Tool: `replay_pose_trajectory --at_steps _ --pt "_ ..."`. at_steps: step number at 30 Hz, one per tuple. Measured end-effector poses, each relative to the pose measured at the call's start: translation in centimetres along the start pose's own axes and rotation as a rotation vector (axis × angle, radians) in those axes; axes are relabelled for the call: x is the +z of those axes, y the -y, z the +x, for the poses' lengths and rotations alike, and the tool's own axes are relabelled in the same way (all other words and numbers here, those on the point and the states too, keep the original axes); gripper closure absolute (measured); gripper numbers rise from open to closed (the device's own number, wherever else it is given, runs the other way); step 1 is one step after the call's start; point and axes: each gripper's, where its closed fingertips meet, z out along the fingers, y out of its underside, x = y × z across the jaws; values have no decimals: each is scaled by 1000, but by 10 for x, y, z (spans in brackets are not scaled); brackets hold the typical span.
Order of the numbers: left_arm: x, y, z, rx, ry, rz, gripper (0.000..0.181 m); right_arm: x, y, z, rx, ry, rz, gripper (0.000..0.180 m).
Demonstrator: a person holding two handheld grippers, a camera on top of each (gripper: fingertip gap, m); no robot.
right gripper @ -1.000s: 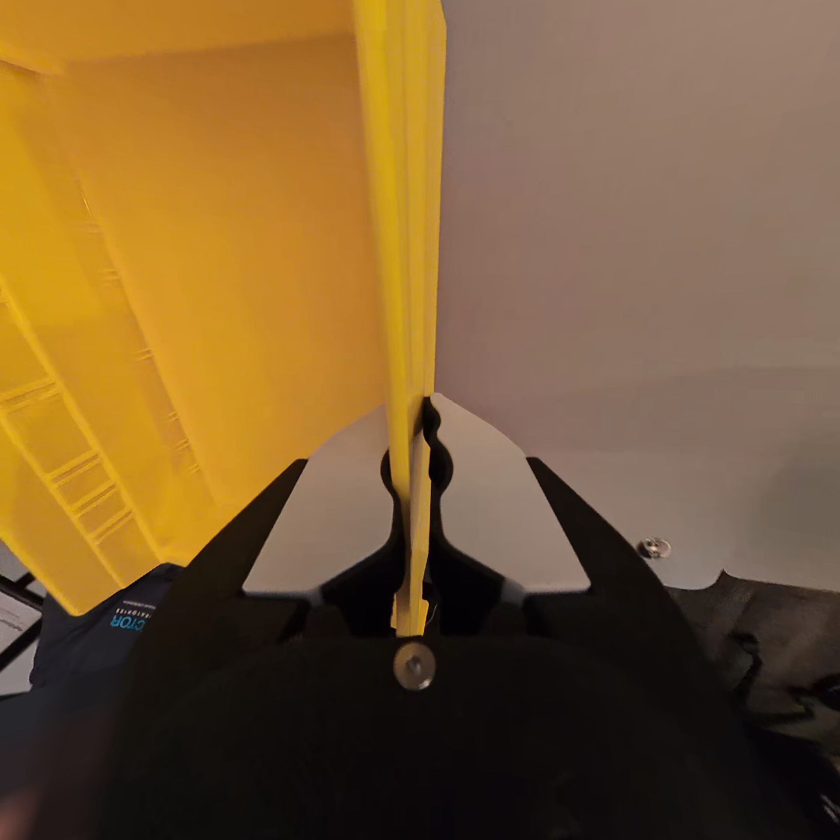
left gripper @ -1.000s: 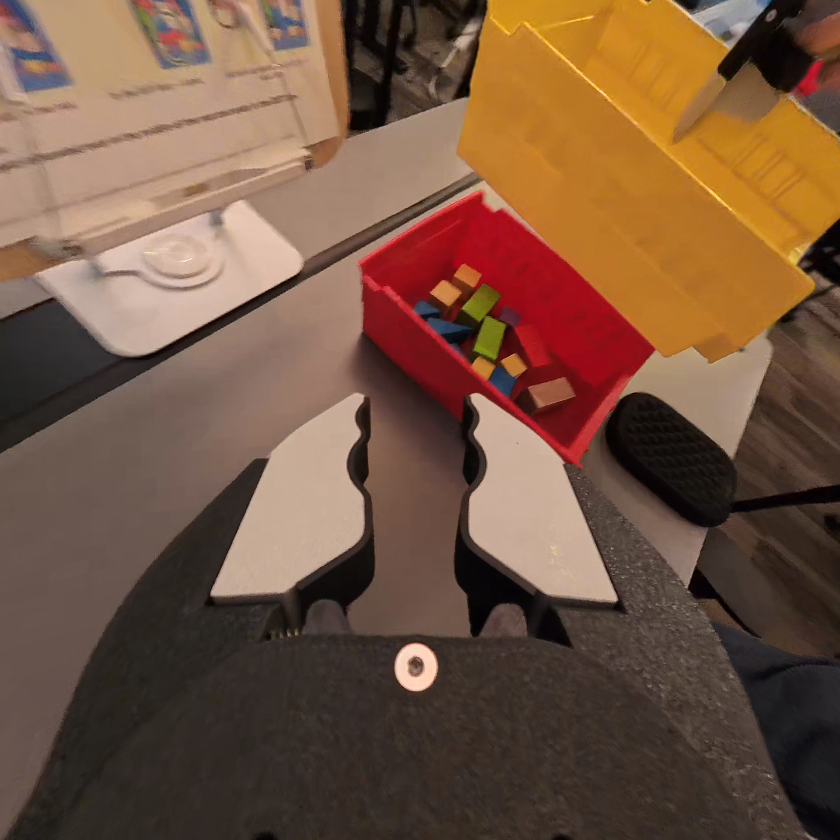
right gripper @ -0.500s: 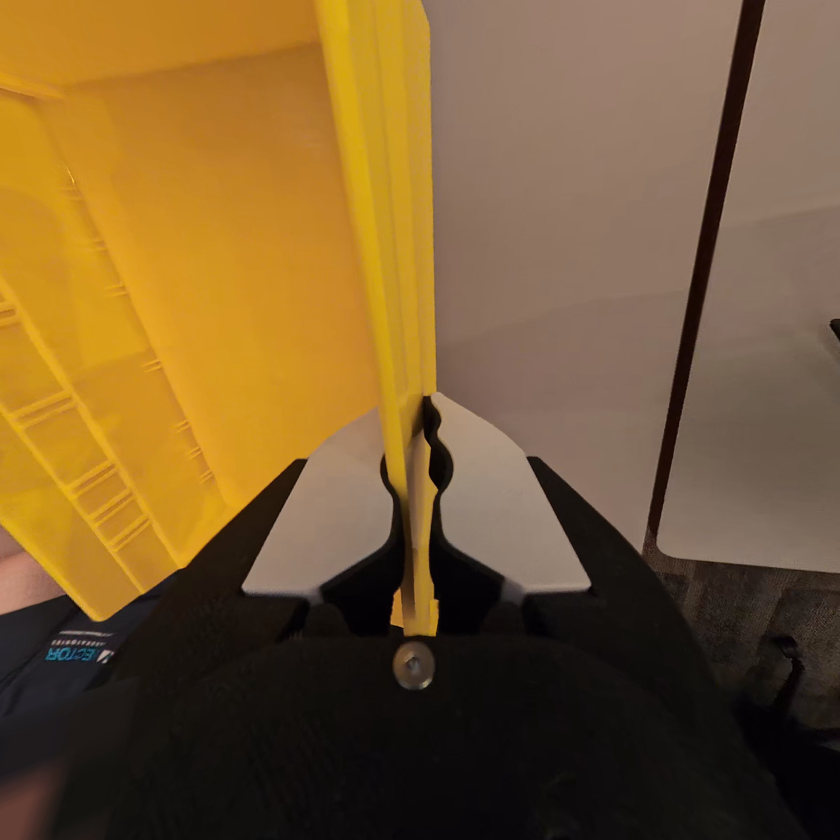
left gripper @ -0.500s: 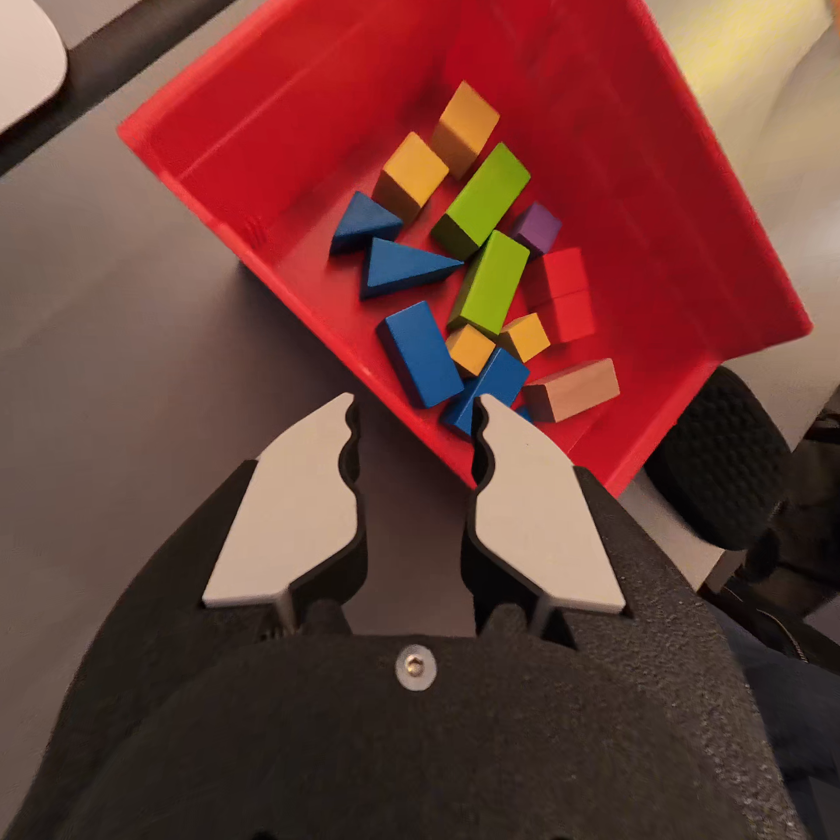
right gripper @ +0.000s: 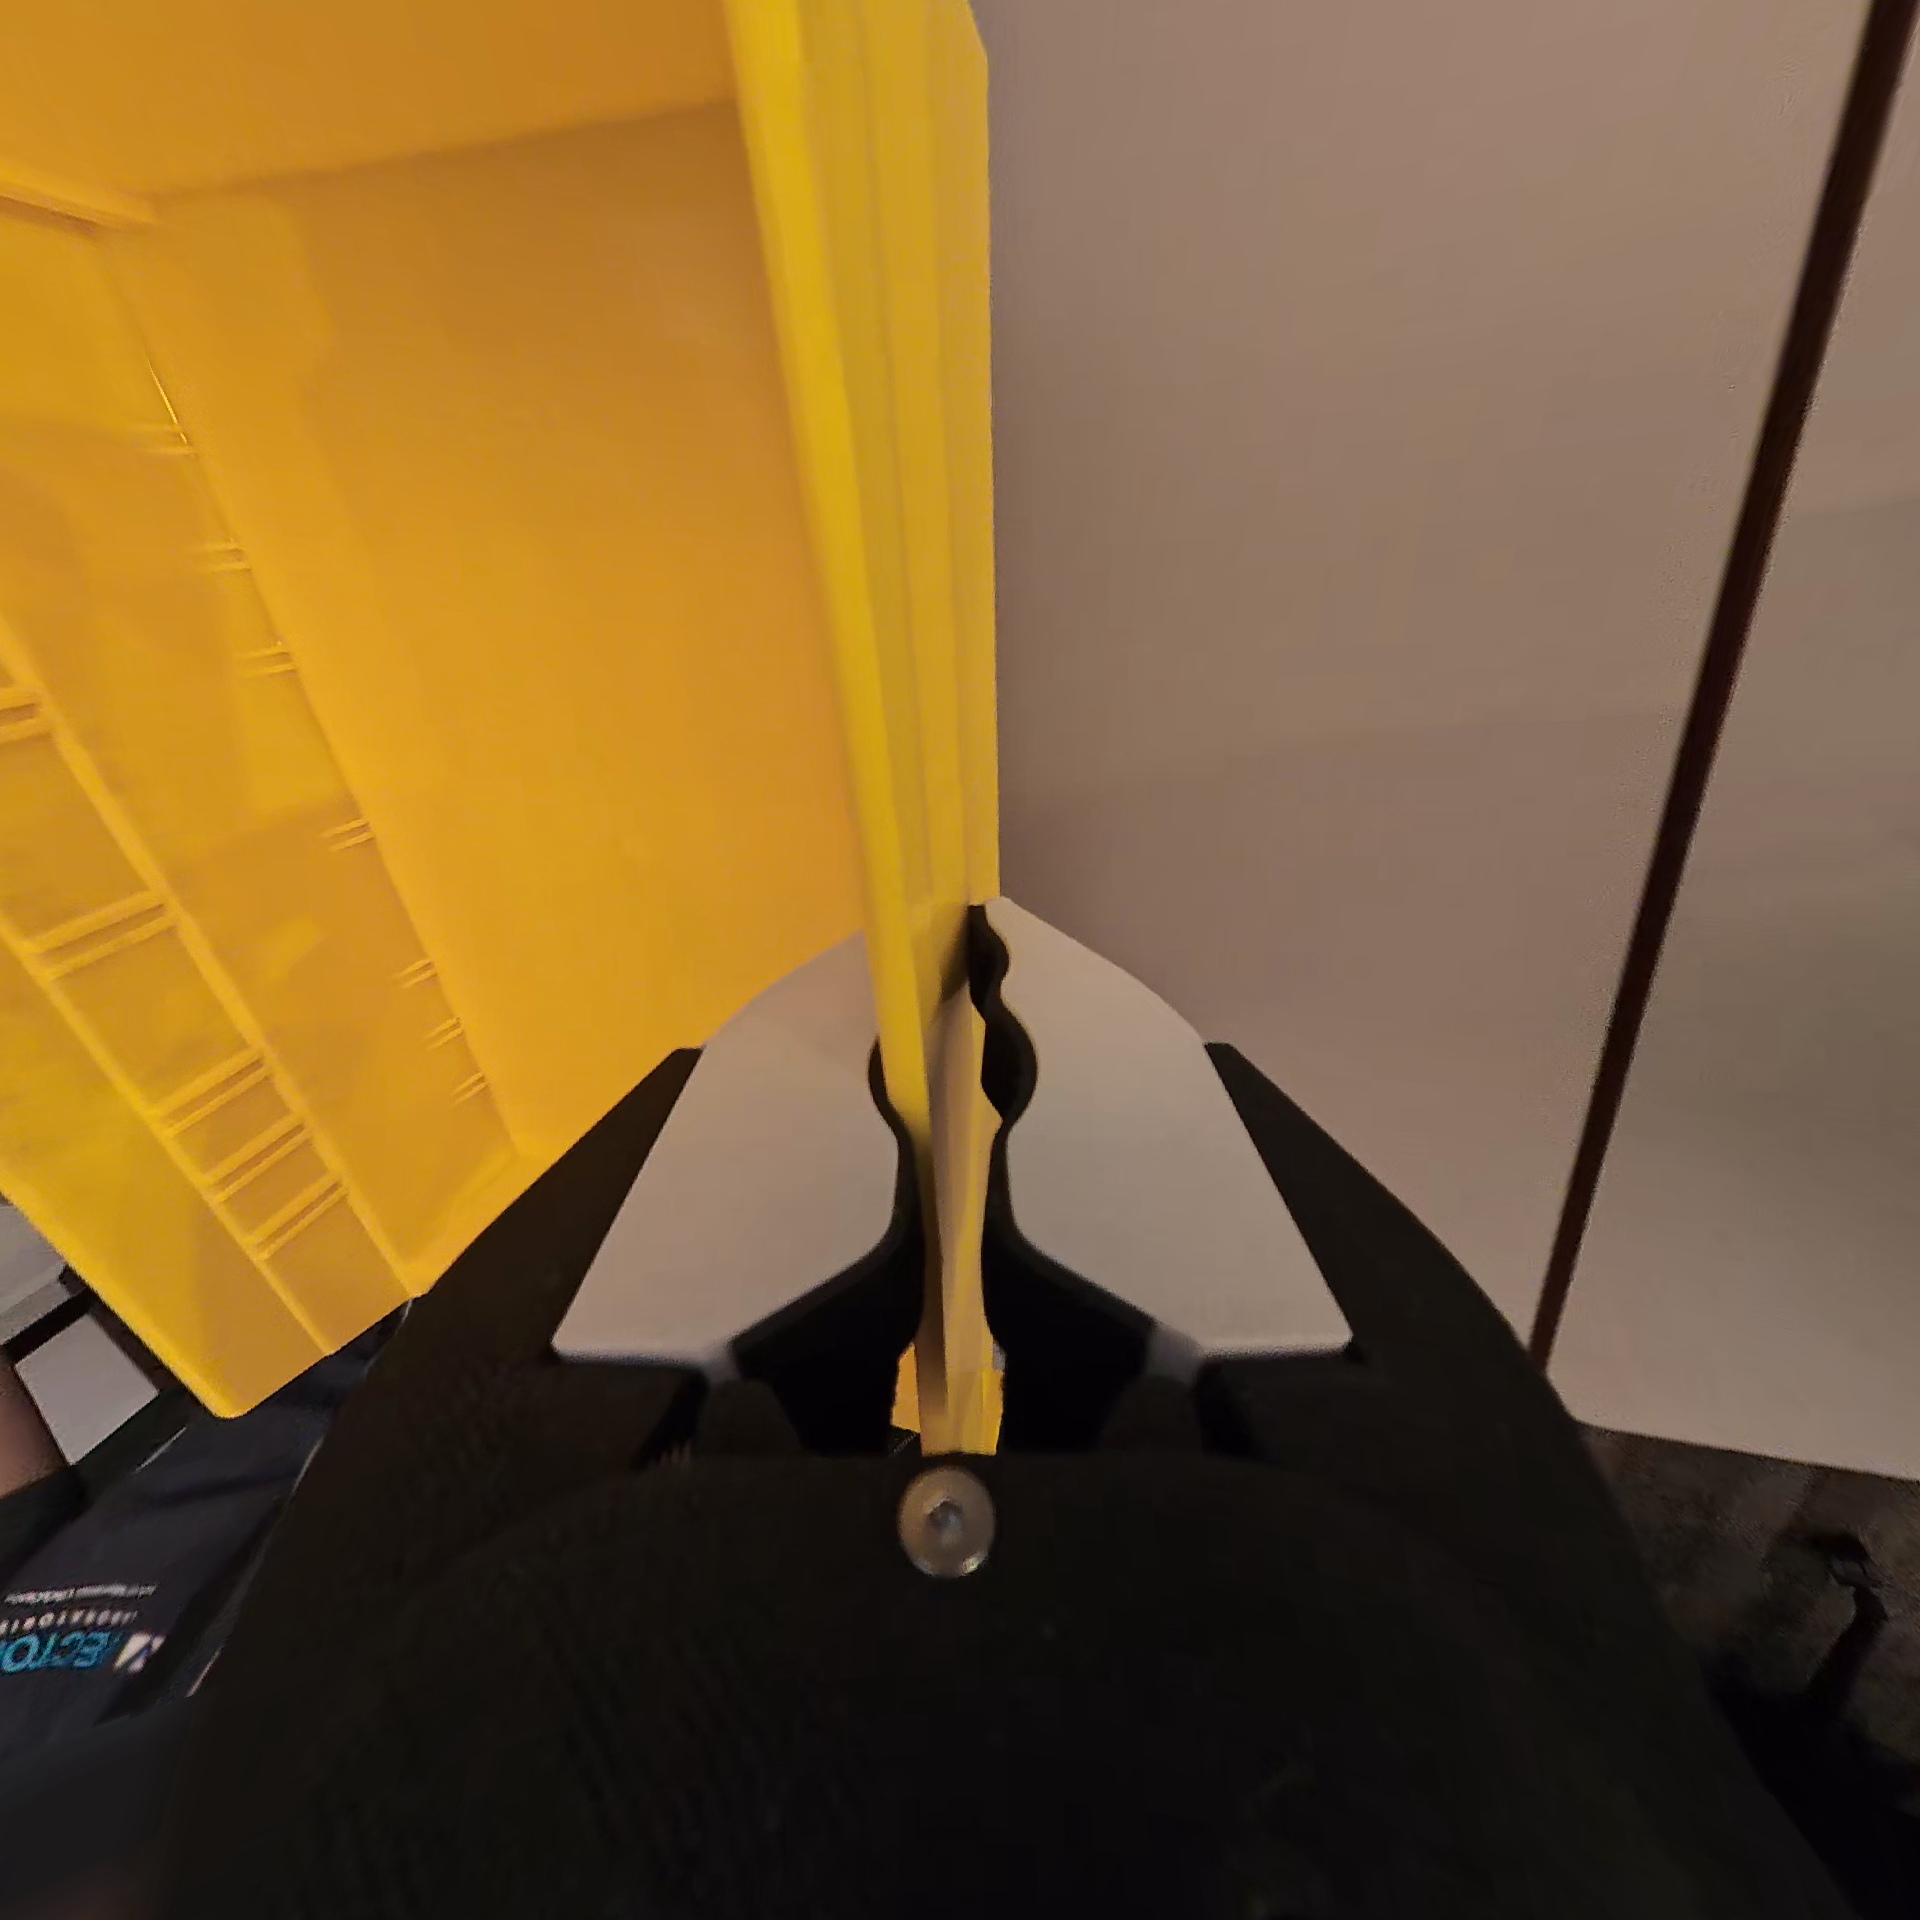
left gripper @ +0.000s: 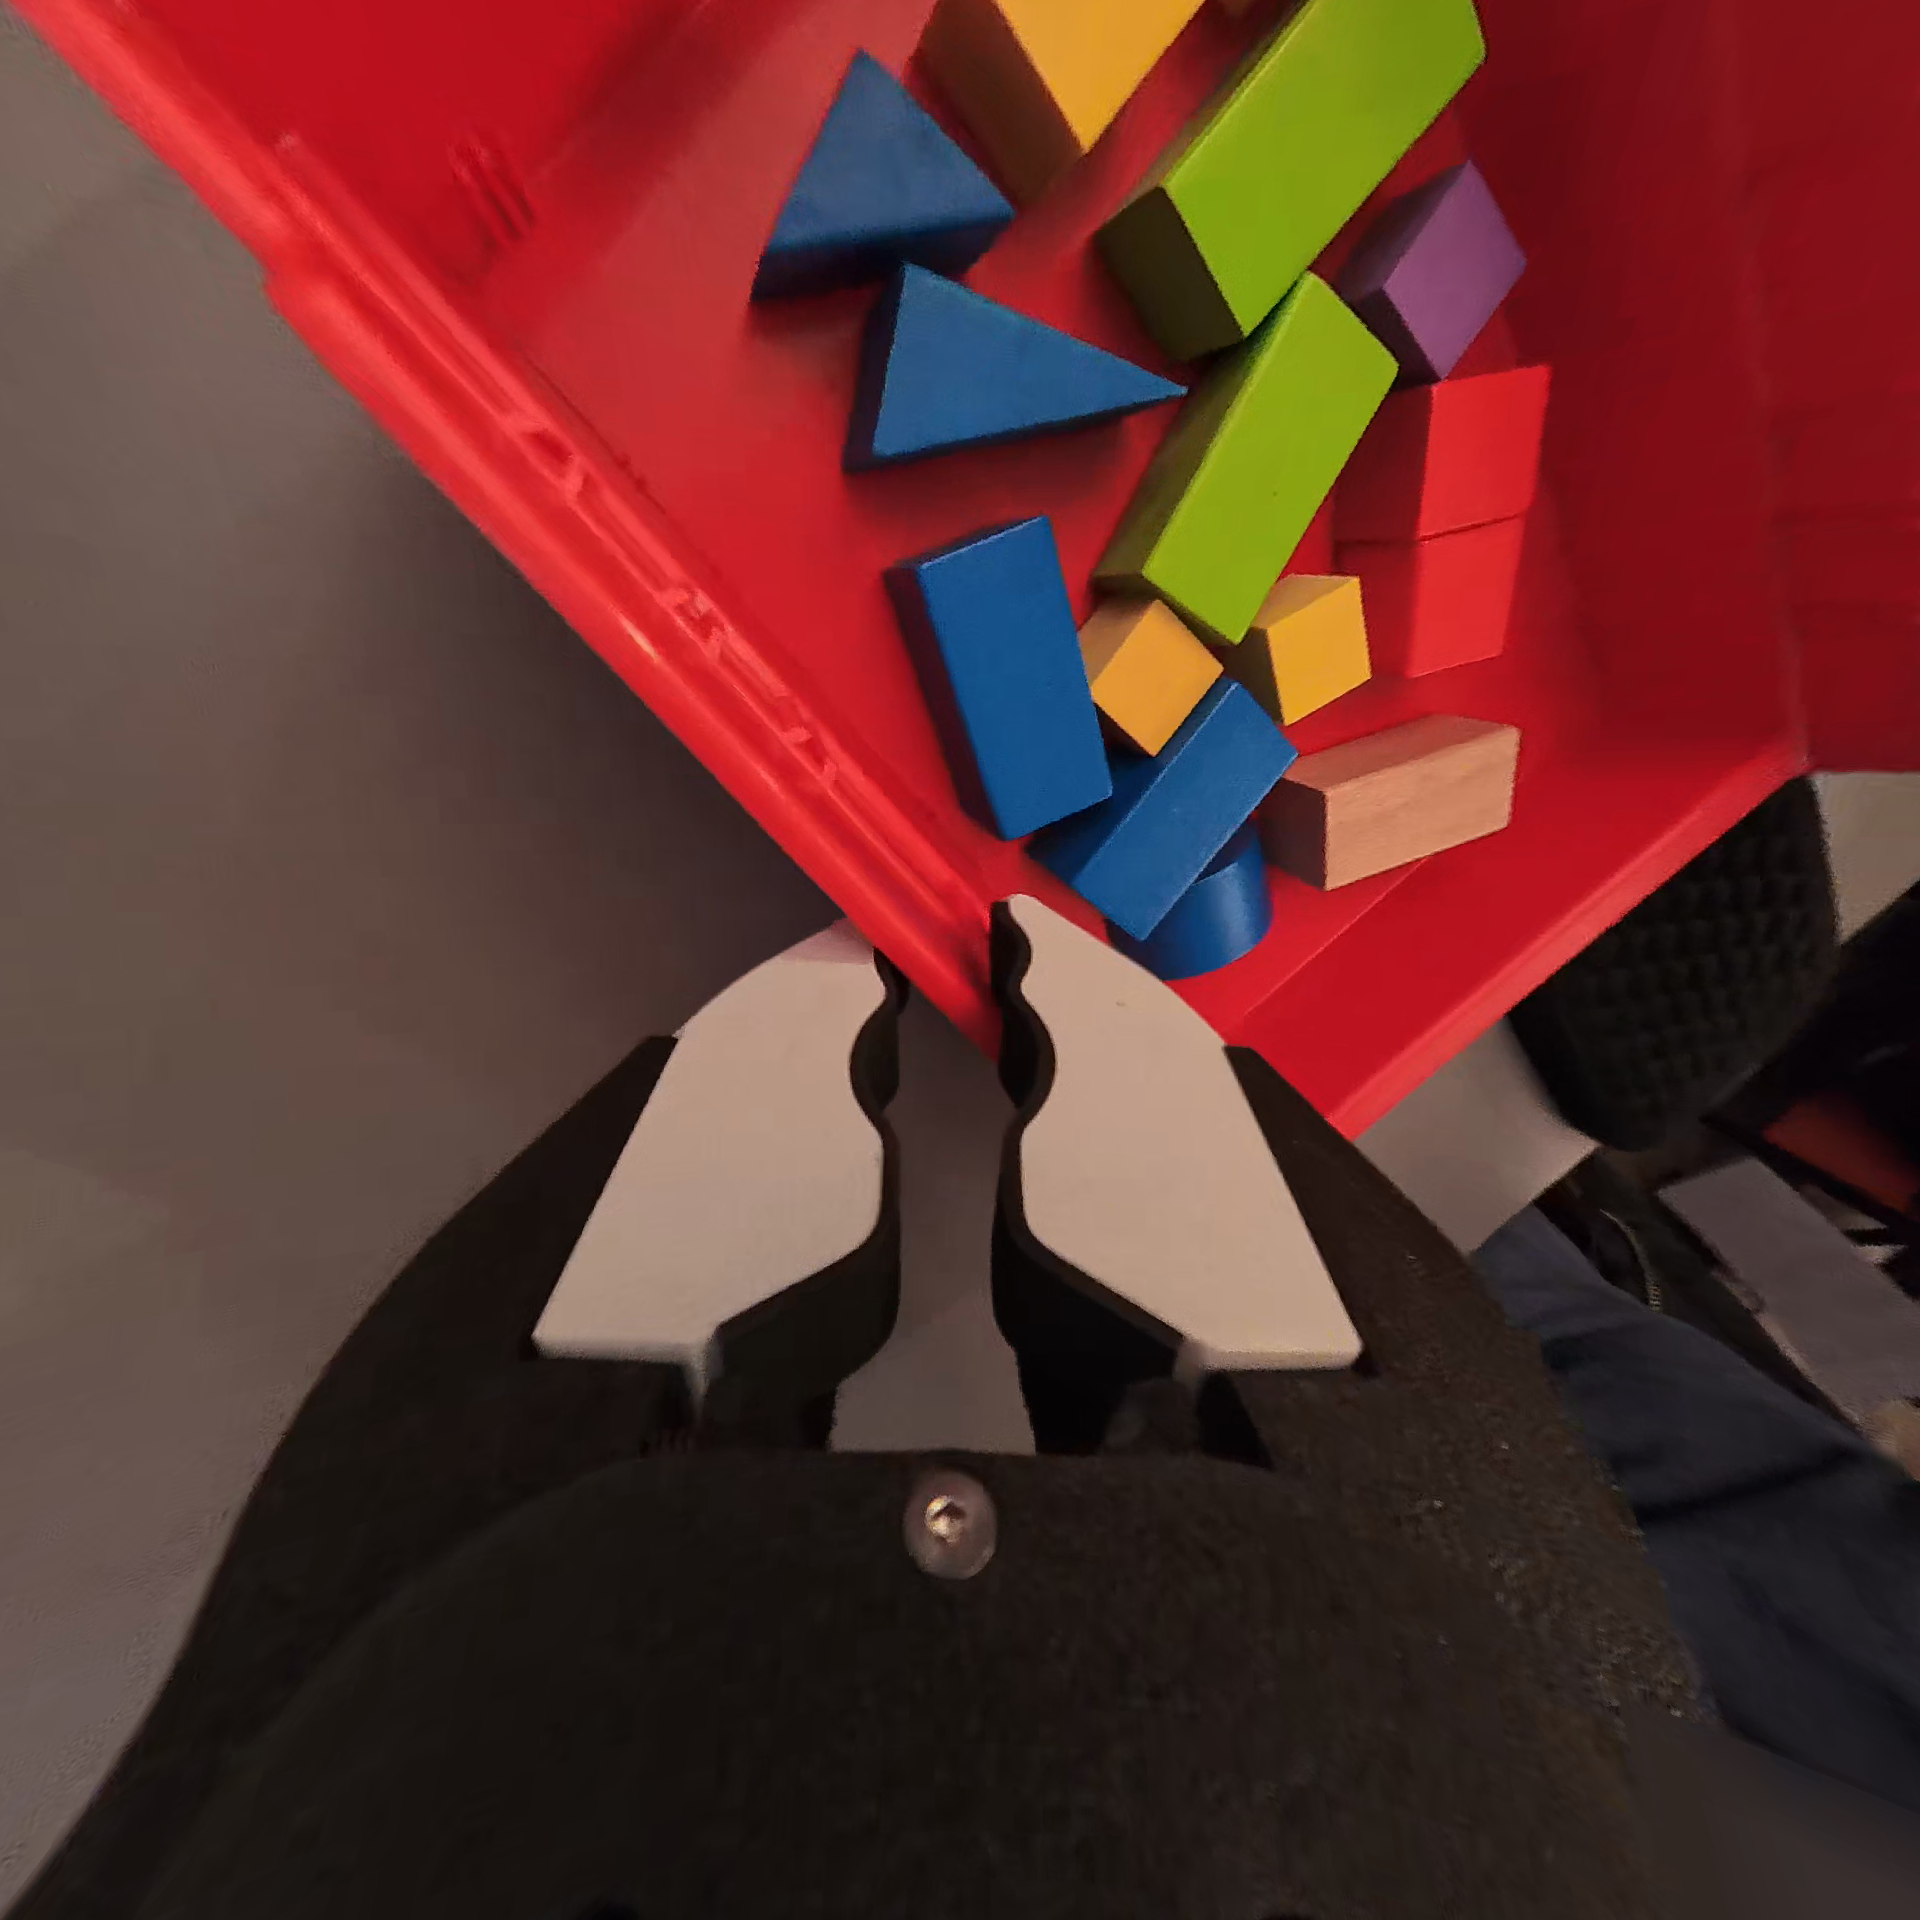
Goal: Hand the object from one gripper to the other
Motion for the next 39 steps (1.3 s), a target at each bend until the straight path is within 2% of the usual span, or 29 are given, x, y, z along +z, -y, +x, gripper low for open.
replay_pose_trajectory --at_steps 8,16,21,24,26,31,35,39 --pt "-19 -24 -45 -109 14 19 173 51 7 -37 -23 33 -39 172" --pt "-55 -73 -132 -256 14 151 175 91 14 -94 -67 13 -54 172" --pt "-78 -116 -186 -337 66 196 176 97 20 -122 -66 40 -17 167" --pt "-92 -142 -215 -397 76 231 176 88 29 -136 -75 94 51 161" --pt "-99 -158 -232 -440 58 263 176 72 38 -136 -97 71 139 161" --pt "-114 -191 -262 -487 64 300 175 8 62 -149 -203 1 477 155" --pt "-123 -208 -280 -496 98 296 175 -29 59 -186 -292 65 652 155" --pt "-128 -214 -294 -489 107 288 175 -43 49 -226 -381 147 729 155"
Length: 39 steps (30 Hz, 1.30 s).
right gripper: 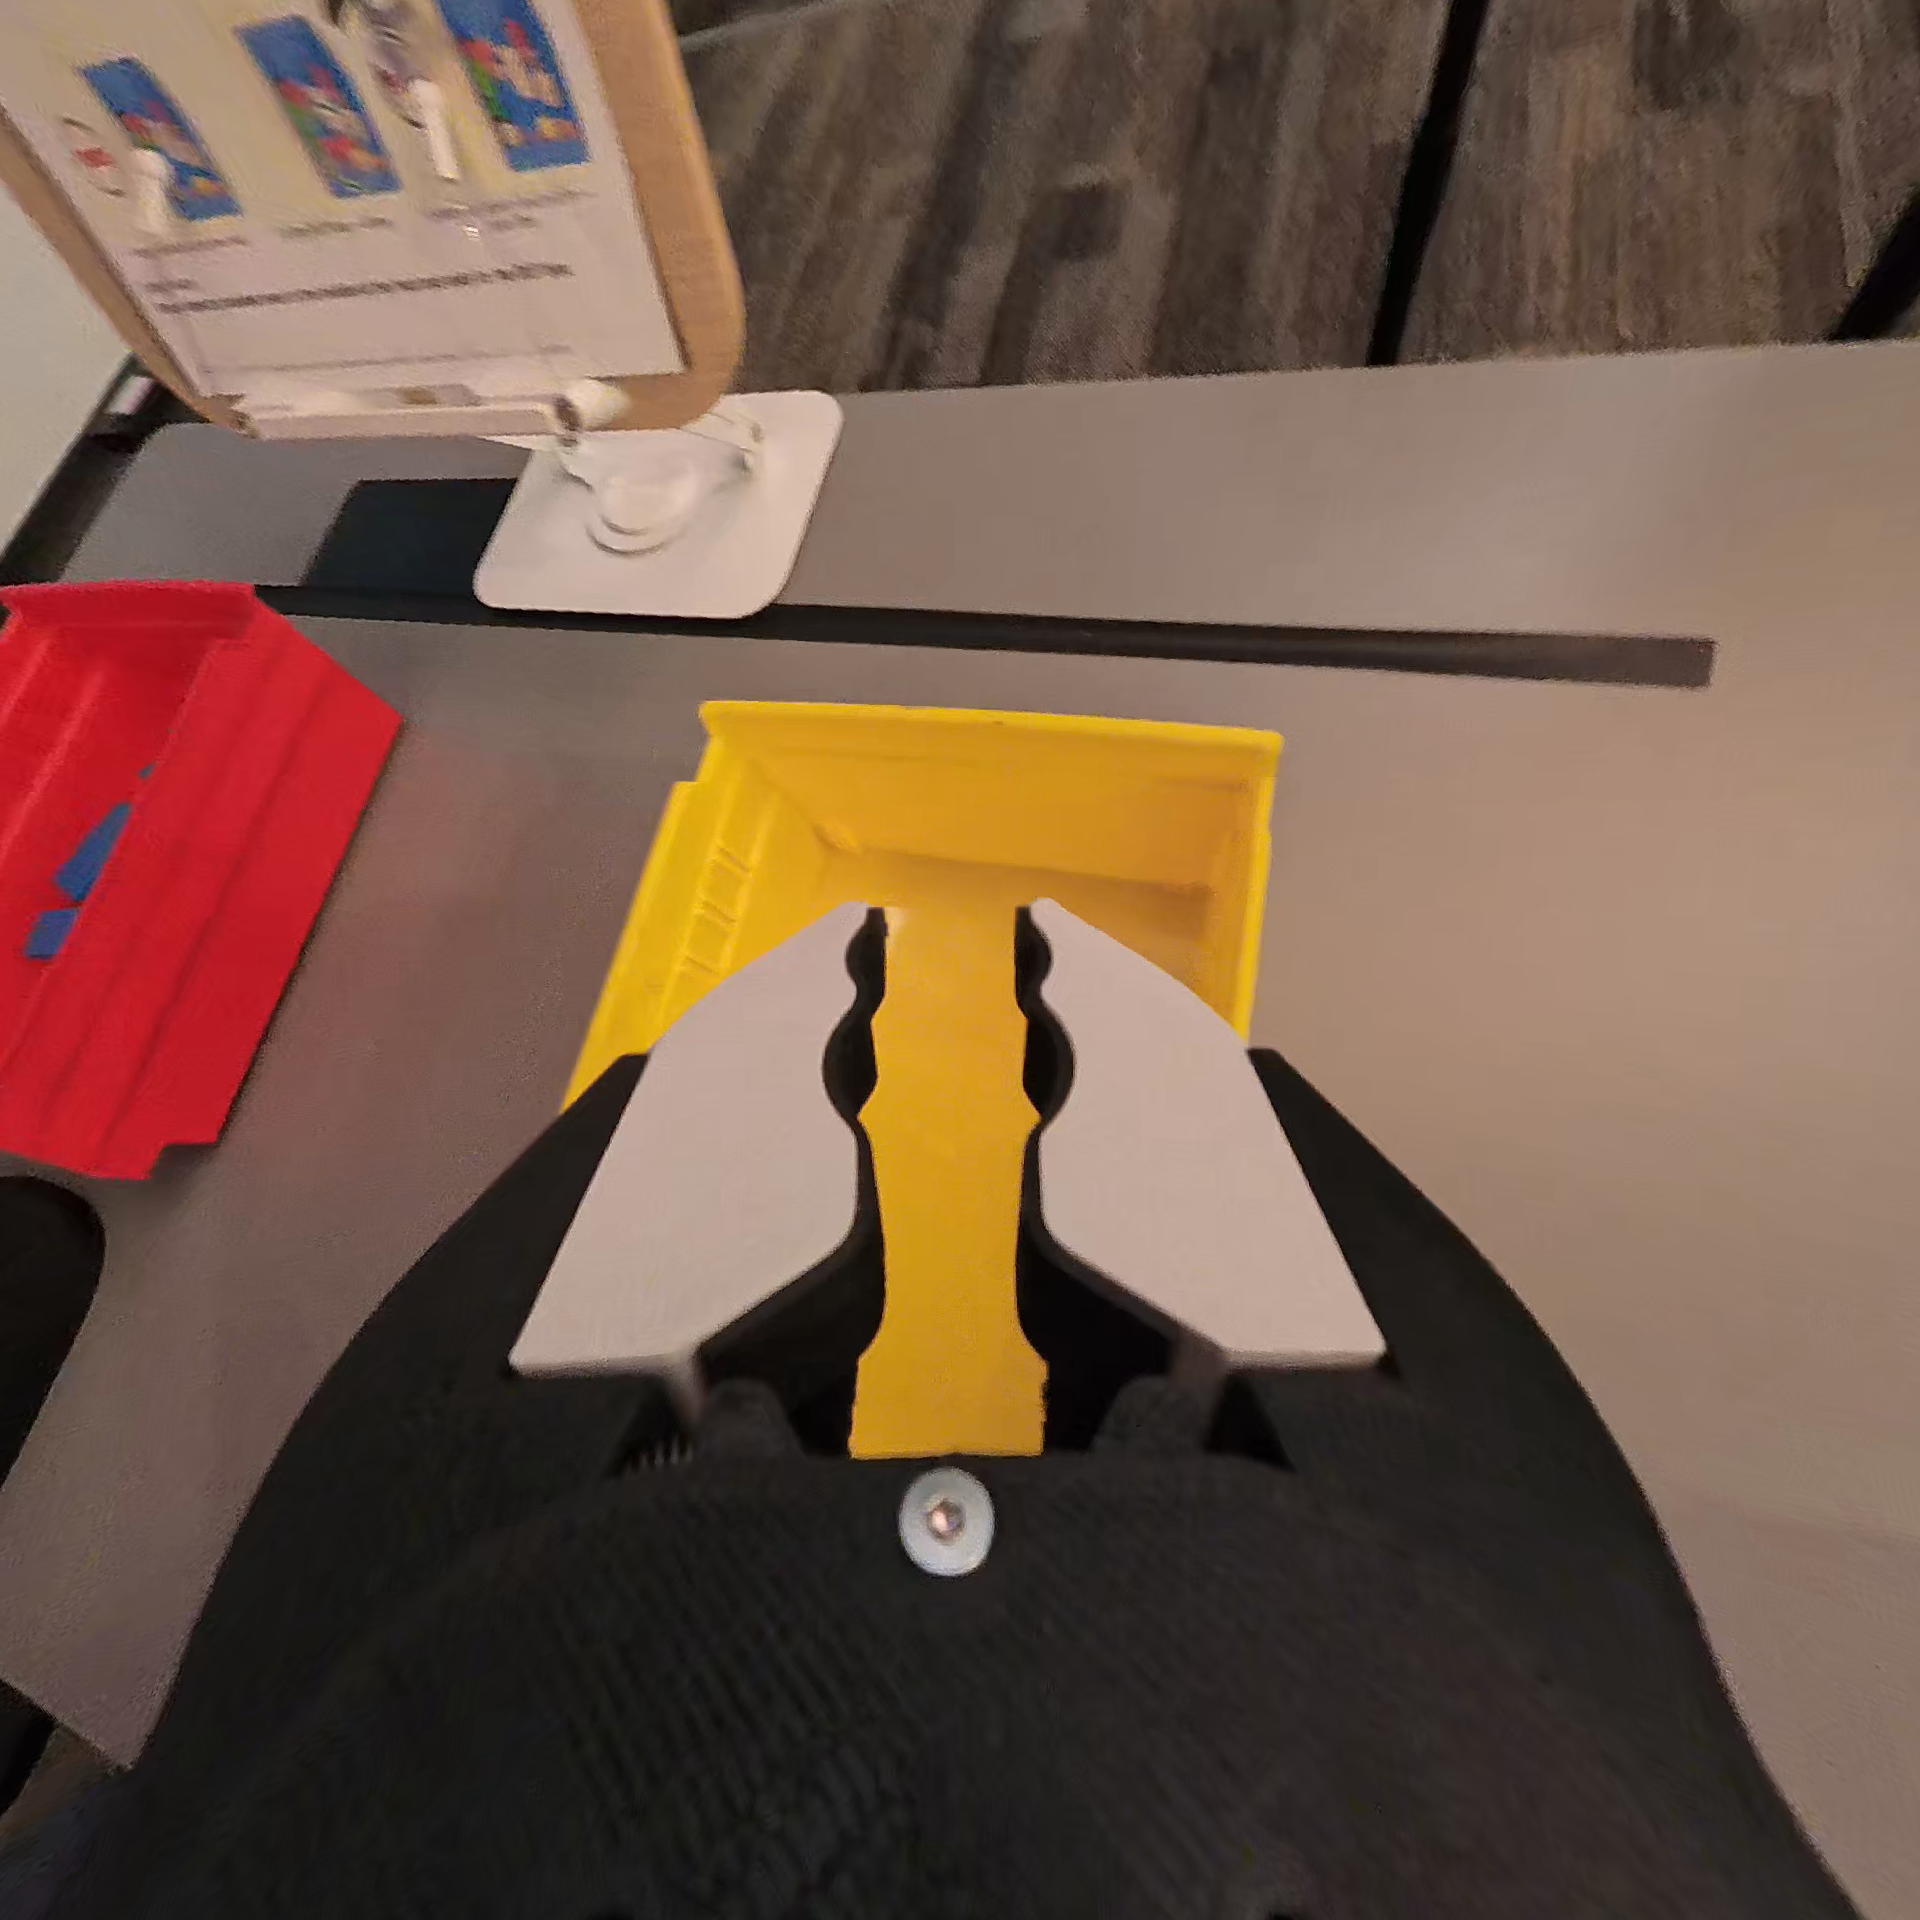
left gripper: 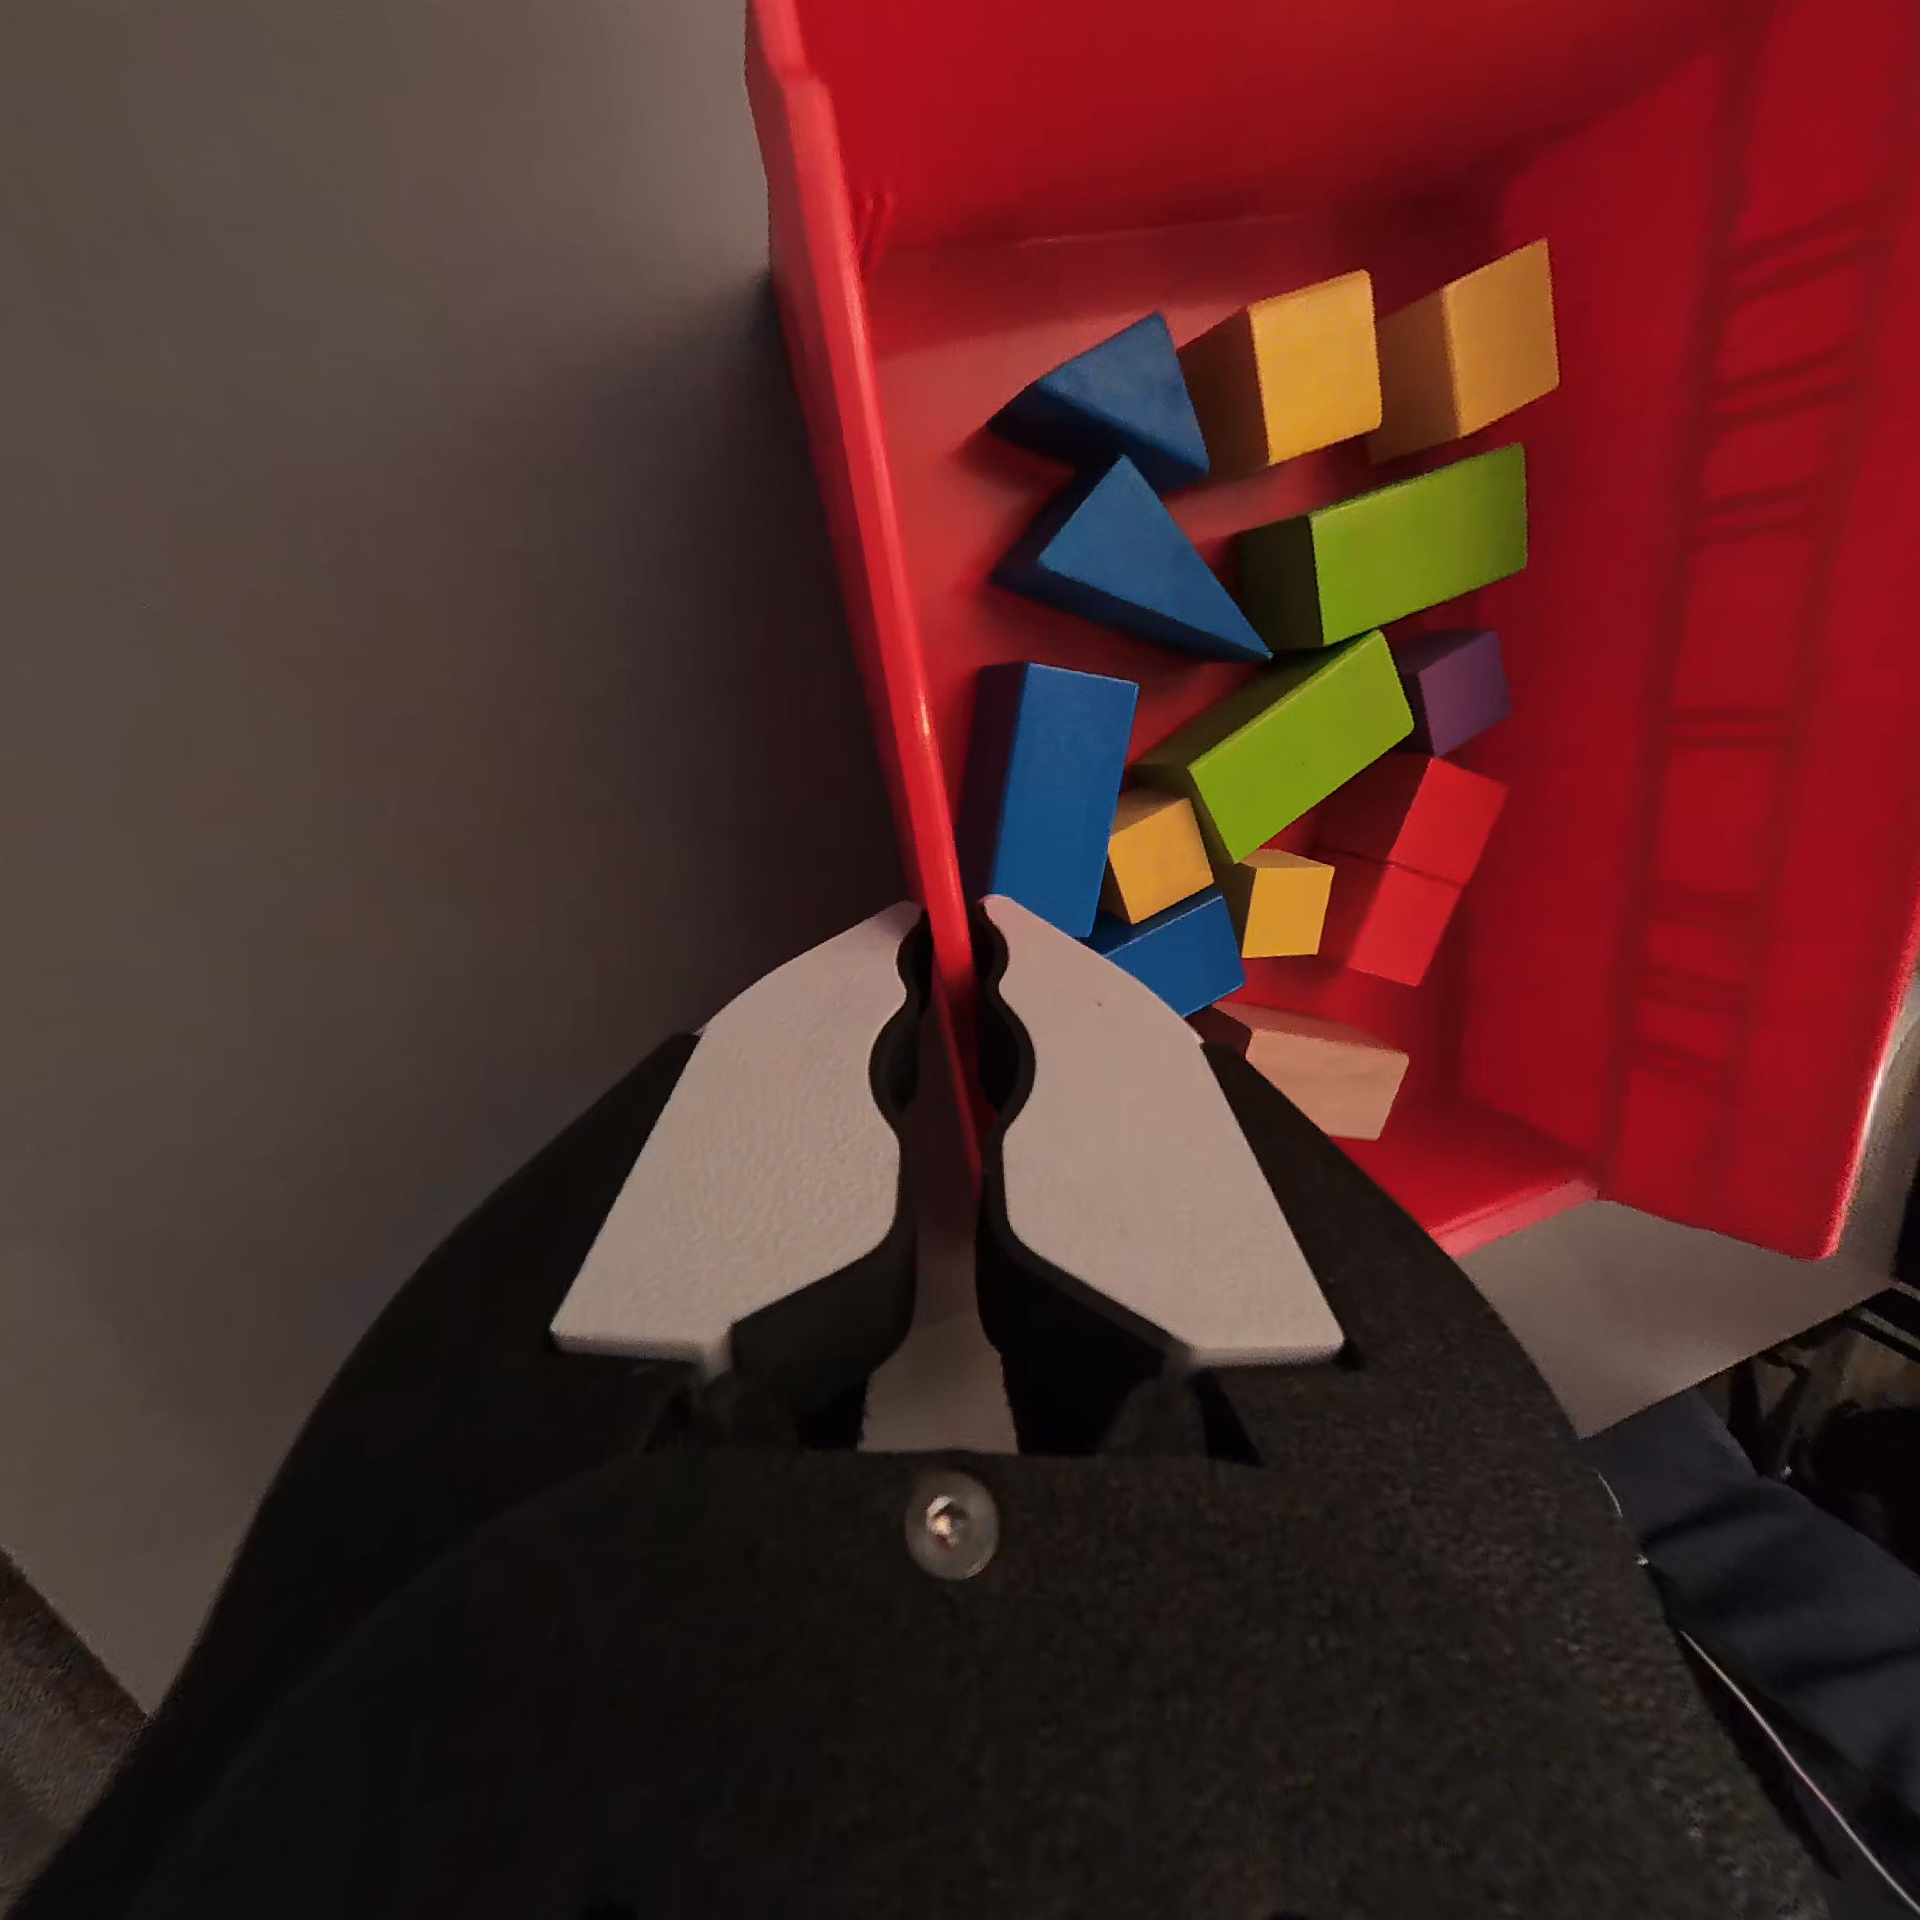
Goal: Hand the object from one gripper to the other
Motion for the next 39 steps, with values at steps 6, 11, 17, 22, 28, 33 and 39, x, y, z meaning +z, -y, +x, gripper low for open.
replay_pose_trajectory --at_steps 6,11,17,22,28,33,39 --pt "-1 7 -10 70 50 -6 177 4 13 -42 -113 66 96 155" --pt "-1 5 -10 142 115 -3 177 -1 39 -71 -237 96 281 155" --pt "-13 14 -14 46 52 126 150 -13 76 -83 -346 38 570 131" --pt "-67 31 -2 116 16 429 142 -30 84 -84 -437 35 828 123" --pt "-108 17 56 354 15 721 134 -19 74 -96 -453 107 773 125" --pt "-101 -11 100 510 -67 808 122 -10 68 -114 -511 147 719 126" --pt "-33 -58 126 660 -29 460 126 4 60 -126 -618 143 668 126"
